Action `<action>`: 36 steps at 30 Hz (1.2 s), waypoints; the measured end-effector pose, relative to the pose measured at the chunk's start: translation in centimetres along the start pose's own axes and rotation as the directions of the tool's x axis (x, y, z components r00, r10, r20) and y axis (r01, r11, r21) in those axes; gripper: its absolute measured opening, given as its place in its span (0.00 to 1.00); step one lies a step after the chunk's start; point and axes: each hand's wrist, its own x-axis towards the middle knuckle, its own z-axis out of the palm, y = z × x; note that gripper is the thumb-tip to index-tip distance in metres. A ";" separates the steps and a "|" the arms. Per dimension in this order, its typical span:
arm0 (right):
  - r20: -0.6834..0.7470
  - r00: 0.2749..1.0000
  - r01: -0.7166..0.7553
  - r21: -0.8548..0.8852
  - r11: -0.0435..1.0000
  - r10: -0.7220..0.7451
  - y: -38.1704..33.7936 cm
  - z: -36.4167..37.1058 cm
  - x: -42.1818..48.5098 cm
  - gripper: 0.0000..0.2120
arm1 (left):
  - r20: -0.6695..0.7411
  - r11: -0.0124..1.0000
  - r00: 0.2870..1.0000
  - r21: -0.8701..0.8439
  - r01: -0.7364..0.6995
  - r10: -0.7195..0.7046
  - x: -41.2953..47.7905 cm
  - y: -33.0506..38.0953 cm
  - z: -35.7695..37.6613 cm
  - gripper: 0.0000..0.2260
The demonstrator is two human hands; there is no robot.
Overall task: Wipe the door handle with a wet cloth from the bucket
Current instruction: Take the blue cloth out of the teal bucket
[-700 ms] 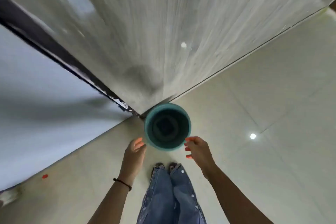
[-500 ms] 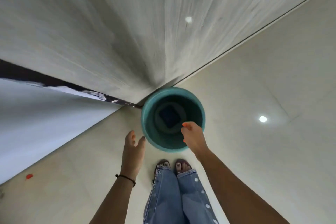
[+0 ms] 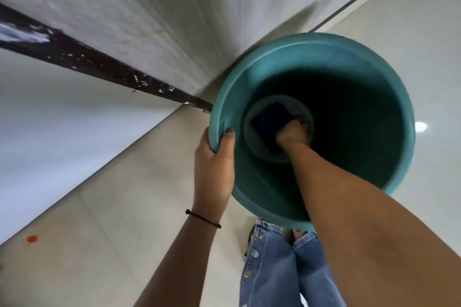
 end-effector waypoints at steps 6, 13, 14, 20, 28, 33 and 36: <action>0.060 0.998 0.012 0.289 0.957 -0.031 -1.0 -3.6 -7.0 0.22 | 0.084 0.998 0.995 0.046 0.041 -0.044 -1.8 2.1 -1.1 0.03; 0.329 0.904 -0.013 0.660 0.751 -0.273 0.1 -16.8 -28.7 0.16 | 0.154 0.984 0.973 -0.022 0.176 -0.170 -14.5 13.3 -6.9 0.20; 0.342 0.889 0.015 0.644 0.765 -0.305 0.2 -18.9 -32.4 0.17 | 0.213 0.967 0.954 -0.101 0.234 -0.209 -17.3 15.5 -8.4 0.18; 0.285 0.811 0.359 0.448 0.819 -0.511 -0.6 -26.2 -51.8 0.23 | 0.122 0.929 0.979 -0.313 0.196 -0.166 -32.1 24.7 -19.1 0.10; 0.085 0.361 0.933 -0.012 0.361 -0.929 -1.7 -23.5 -73.1 0.36 | -0.166 0.877 0.985 -0.478 -0.039 -0.047 -47.3 24.1 -35.5 0.06; 0.173 0.163 0.984 0.049 0.174 -0.971 -0.3 -15.3 -85.8 0.27 | -0.301 0.863 0.951 -0.459 -0.214 0.076 -54.4 19.3 -49.1 0.07; 0.208 0.023 0.997 0.069 0.038 -0.978 -1.0 -10.4 -92.3 0.20 | -0.348 0.862 0.928 -0.421 -0.284 0.135 -57.9 17.1 -58.3 0.08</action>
